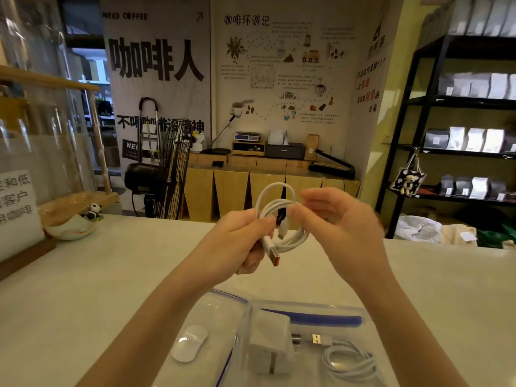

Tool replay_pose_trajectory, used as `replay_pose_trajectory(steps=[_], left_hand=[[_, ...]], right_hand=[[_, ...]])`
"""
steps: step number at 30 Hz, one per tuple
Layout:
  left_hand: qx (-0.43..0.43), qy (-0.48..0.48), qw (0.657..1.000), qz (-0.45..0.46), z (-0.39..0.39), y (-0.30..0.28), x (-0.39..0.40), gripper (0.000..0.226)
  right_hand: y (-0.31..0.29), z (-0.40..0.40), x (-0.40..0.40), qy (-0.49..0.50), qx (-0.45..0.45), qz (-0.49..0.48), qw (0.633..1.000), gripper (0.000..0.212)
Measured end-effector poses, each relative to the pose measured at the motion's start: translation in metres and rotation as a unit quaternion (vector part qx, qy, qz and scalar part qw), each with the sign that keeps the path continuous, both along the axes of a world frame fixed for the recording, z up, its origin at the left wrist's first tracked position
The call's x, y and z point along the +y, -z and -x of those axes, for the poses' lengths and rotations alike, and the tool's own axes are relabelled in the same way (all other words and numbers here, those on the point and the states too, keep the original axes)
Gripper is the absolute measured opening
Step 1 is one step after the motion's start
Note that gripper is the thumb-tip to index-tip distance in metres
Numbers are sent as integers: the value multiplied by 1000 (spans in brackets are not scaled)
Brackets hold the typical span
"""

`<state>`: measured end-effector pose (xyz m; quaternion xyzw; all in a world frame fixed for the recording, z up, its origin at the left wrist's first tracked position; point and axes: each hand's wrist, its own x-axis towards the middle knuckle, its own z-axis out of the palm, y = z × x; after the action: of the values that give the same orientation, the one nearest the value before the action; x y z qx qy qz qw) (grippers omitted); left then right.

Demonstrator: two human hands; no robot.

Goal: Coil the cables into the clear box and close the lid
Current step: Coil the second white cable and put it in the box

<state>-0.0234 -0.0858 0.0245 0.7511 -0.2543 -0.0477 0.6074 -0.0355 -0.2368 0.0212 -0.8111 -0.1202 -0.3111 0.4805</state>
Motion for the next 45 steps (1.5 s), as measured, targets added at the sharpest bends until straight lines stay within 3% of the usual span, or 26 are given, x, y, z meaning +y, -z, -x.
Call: replay_pose_trajectory(steps=[2,4,9,13,18,21,25,31,35,39,45], left_hand=[[5,13,1000,20,1,0,-1,30],[14,15,999,32,1,0,-2,29],[48,33,996,71,0,1,0,32],[104,97,974,175,1,-8,13,26],[113,92,971,188,-3,-14,23,26],[71,40,987,139,-4,-10,18,33],[39,0,999,34,-4,-6,14,32],[48,3,994,-95,-2,4,-3,30],[61,12,981,-184,-1,17,-19,29],[69,21,972,-222,1,28,-34,30],[48,9,980,-191,2,26,-35,29]], right_hand=[[-2,1,0,-126,86,-38,988,16],[-4,3,2,-181,107,-71,975,25],[-3,3,8,-170,119,-98,973,26],[-12,-1,0,-188,215,-192,939,41],[-11,0,-14,-217,176,-110,954,36],[-12,2,-21,-239,216,-101,941,34],[-7,3,-29,-174,221,-8,960,42],[7,6,-32,-186,301,-46,934,37],[18,20,-45,-192,315,6,929,36],[27,29,-58,-172,344,11,923,32],[24,29,-65,-161,319,3,934,38]])
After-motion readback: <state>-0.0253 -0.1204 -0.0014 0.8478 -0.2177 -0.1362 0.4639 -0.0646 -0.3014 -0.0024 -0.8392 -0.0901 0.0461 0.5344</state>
